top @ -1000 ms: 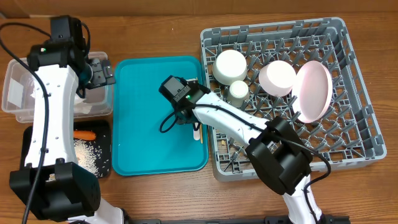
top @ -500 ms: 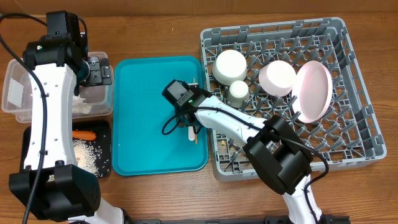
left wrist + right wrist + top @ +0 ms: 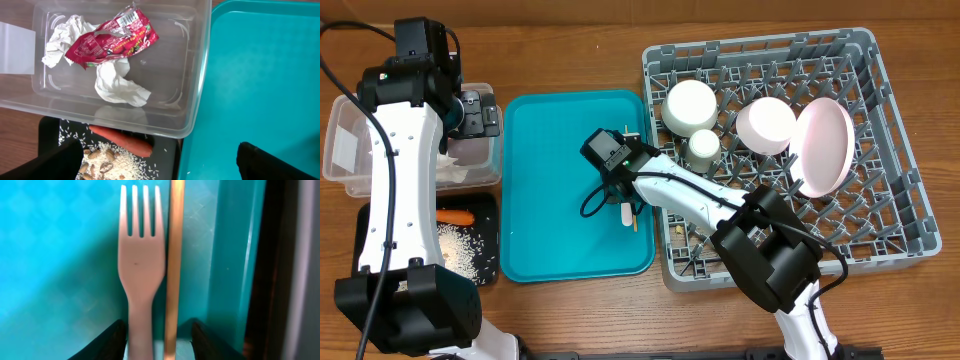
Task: Sort waste into correct bins and load items into the dishwasher
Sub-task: 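Lower the right gripper and close it on the white fork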
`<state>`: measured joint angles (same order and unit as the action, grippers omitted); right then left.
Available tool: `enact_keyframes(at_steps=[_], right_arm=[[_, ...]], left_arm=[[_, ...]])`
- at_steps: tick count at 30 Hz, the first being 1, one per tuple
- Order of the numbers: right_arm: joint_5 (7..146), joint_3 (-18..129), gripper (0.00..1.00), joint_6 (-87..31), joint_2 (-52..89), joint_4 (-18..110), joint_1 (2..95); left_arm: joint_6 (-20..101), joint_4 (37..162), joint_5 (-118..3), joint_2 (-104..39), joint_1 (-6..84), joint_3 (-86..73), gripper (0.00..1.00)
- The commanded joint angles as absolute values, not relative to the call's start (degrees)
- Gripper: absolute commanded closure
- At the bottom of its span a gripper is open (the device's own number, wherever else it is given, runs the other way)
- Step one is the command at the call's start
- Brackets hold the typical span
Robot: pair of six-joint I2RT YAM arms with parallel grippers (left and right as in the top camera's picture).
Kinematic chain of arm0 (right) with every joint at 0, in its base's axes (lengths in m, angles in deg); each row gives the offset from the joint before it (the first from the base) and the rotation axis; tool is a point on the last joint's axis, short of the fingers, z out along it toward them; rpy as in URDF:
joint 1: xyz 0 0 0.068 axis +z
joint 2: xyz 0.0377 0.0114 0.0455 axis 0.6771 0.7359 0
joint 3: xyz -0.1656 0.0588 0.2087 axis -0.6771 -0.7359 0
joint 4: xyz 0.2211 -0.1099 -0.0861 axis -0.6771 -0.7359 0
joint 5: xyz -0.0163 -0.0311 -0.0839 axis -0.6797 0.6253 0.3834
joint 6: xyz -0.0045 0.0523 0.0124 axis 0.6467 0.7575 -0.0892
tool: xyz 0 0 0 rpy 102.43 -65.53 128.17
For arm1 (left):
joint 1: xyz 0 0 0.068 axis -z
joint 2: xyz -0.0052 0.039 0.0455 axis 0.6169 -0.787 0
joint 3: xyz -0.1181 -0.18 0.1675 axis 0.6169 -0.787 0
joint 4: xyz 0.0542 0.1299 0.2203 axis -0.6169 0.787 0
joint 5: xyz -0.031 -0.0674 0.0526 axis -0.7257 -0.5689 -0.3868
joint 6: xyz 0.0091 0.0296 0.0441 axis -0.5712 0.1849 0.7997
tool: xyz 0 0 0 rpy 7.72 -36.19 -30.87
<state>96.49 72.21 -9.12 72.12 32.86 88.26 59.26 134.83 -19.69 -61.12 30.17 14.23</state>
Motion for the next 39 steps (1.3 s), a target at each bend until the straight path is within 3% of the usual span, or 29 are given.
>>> enact_keyframes(at_steps=[1, 10, 19, 39], right_arm=[[99.9, 75.9, 0.54, -9.3, 72.2, 31.4, 88.3], [99.0, 79.6, 0.54, -9.3, 72.2, 26.5, 88.3], [94.7, 79.6, 0.65, -9.3, 72.2, 26.9, 88.9], [95.5, 76.7, 0.65, -9.1, 72.2, 30.9, 90.4]], left_arm=[[60.5, 134.8, -18.8, -60.2, 29.9, 15.8, 0.0], [60.5, 134.8, -18.9, -60.2, 29.9, 15.8, 0.0], [60.5, 134.8, -18.9, -60.2, 29.9, 15.8, 0.0], [60.5, 134.8, -18.9, -60.2, 29.9, 15.8, 0.0]])
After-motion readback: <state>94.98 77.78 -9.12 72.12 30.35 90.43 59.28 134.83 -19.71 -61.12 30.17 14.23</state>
